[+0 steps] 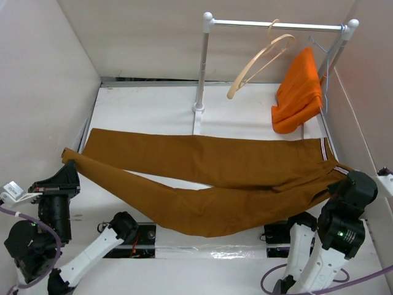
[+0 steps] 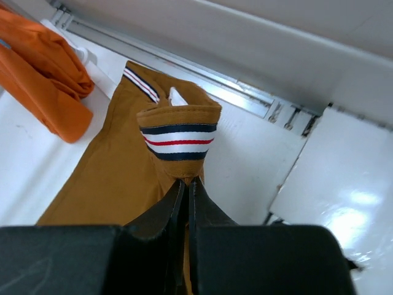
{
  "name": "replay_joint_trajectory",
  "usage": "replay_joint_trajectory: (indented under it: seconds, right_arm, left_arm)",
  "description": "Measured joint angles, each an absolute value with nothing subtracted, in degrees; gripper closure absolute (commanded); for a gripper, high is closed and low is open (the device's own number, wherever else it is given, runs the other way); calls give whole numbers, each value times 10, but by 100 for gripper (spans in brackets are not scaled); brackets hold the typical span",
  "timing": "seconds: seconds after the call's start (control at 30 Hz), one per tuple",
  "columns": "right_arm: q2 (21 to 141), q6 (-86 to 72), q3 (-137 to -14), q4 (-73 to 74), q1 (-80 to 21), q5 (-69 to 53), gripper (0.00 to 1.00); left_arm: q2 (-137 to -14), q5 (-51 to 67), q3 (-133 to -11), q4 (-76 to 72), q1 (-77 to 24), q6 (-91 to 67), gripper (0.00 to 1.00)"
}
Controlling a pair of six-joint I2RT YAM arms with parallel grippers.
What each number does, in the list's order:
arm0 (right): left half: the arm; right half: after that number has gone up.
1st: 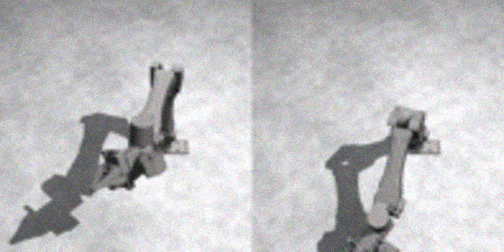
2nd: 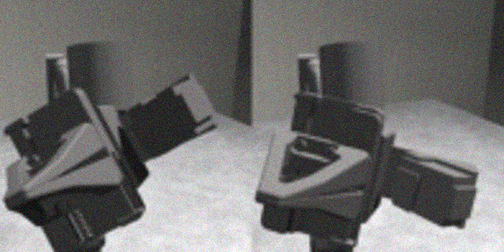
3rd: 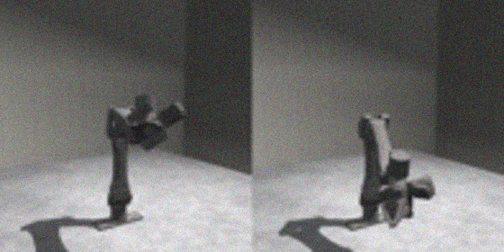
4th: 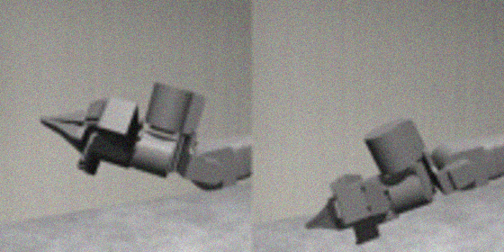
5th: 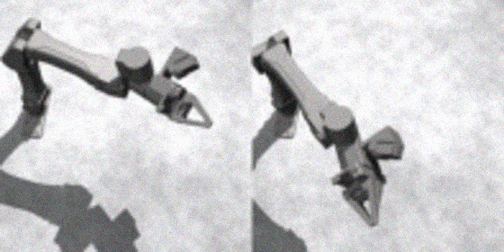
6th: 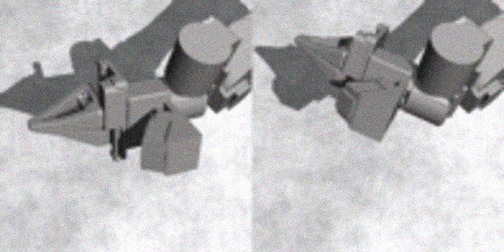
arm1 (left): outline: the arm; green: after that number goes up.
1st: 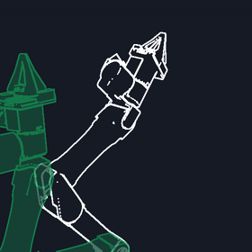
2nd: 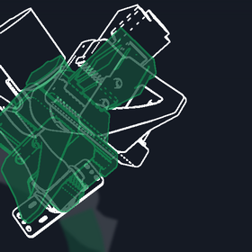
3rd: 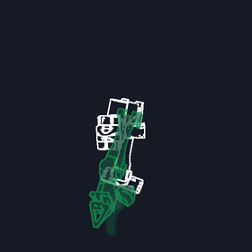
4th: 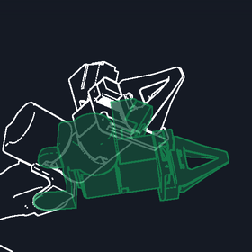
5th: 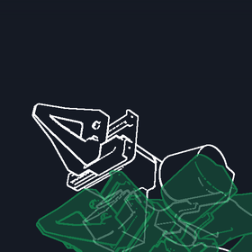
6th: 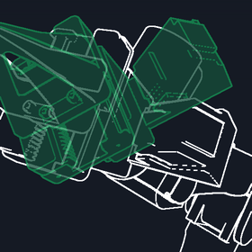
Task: Place the trousers on the hanger
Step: Fold the trousers at the center of the board.
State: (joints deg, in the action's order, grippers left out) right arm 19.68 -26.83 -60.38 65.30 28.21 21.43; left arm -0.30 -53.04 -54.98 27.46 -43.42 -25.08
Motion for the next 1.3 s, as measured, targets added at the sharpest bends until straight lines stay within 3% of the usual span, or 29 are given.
replay_joint_trajectory:
  seconds: [0.23,0.4,0.73,0.87,1.07,1.3]
  right_arm:
    - [263,-222,-645,672,224,251,97]
    - [313,-196,-679,657,186,256,98]
    - [614,-162,-673,505,222,201,100]
    - [747,-154,-691,447,252,174,100]
    - [828,-160,-693,398,258,141,100]
    - [837,-183,-683,349,257,121,100]
  left_arm:
    - [-2,-658,-613,399,-582,-331,100]
    - [-5,-704,-630,408,-604,-336,100]
    - [-135,-787,-687,491,-692,-373,100]
    - [-126,-822,-641,336,-702,-236,100]
    - [-149,-849,-551,107,-734,-59,100]
    - [-362,-856,-521,6,-733,-54,100]
